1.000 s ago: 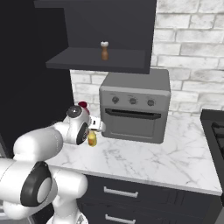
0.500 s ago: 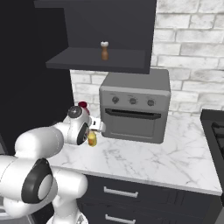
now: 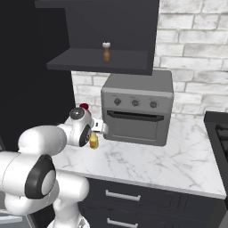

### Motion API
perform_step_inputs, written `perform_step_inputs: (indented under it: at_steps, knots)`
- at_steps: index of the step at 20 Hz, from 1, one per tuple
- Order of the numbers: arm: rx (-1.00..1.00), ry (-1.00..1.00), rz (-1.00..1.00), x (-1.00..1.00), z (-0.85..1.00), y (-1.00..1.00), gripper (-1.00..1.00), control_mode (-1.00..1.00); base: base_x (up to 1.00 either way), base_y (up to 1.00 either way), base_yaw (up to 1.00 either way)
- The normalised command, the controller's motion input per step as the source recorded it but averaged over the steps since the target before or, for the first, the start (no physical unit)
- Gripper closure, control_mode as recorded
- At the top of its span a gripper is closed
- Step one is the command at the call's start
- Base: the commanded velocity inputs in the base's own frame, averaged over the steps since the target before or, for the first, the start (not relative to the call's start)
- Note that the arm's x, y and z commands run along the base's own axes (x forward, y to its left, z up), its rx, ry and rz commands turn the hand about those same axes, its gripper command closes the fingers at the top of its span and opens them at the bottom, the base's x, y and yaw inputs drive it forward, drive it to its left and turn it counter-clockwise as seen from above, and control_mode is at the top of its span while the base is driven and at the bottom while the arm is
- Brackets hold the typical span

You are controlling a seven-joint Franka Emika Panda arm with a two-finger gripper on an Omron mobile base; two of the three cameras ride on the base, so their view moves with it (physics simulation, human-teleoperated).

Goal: There are various items on the counter. Only move the condiments/shakers into the cabinet.

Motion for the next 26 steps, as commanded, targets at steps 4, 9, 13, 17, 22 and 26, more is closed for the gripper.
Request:
perform_step_inputs:
  at_steps: [4, 9, 13, 17, 22, 26]
  knots:
    - [0.00, 0.00, 0.00, 0.02, -0.01, 0.00, -1.00, -1.00, 0.00, 0.00, 0.00]
    - [0.00, -0.01, 0.00, 0.01, -0.06, 0.00, -1.00, -1.00, 0.00, 0.00, 0.00]
    - [0.00, -0.01, 0.00, 0.05, -0.06, 0.00, -1.00, -1.00, 0.00, 0.00, 0.00]
    - [0.00, -0.02, 0.00, 0.09, -0.10, 0.00, -1.00, -1.00, 0.00, 0.00, 0.00]
    - [0.00, 0.00, 0.00, 0.02, -0.01, 0.00, 1.00, -1.00, 0.00, 0.00, 0.00]
    - [0.00, 0.00, 0.00, 0.00, 0.00, 0.00, 1.00, -1.00, 0.00, 0.00, 0.00]
